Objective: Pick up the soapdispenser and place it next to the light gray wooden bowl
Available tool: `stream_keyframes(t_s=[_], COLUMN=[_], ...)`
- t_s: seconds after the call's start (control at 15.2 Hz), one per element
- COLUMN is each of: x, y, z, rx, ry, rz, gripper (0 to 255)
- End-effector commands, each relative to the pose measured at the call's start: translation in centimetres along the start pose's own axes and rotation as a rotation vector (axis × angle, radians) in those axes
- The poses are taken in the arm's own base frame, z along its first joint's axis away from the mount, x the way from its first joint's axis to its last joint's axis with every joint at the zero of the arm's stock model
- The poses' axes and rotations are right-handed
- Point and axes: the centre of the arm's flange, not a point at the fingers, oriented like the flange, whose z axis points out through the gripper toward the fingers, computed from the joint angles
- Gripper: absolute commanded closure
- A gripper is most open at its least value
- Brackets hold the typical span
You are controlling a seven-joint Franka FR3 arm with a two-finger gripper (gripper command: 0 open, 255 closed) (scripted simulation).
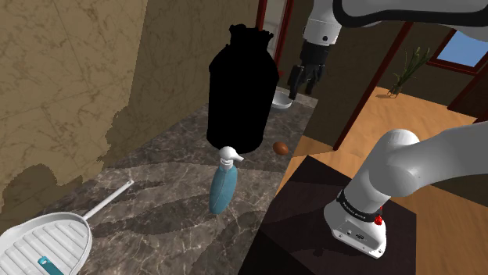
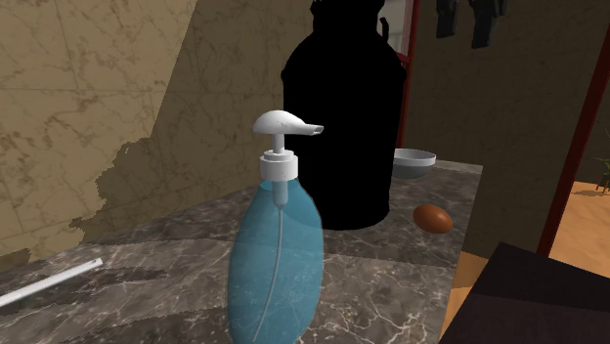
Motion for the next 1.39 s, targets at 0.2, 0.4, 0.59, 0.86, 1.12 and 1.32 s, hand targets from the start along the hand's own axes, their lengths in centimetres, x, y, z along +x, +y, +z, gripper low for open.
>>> stream_keyframes(t_s=[0.2, 0.4, 0.59, 0.86, 1.12, 1.32], x=[0.2, 0.4, 0.6, 0.7, 0.8, 0.8], y=[-3.5, -7.0, -10.6, -15.3, -20.1, -23.7], z=[1.4, 2.7, 4.0, 5.7, 7.3, 8.4], rx=[0.013, 0.026, 0.038, 0.055, 0.072, 0.085], ry=[0.002, 0.005, 0.007, 0.01, 0.013, 0.016], rz=[-0.011, -0.022, -0.032, -0.047, -0.061, -0.072], gripper=[0, 0, 0, 0, 0, 0])
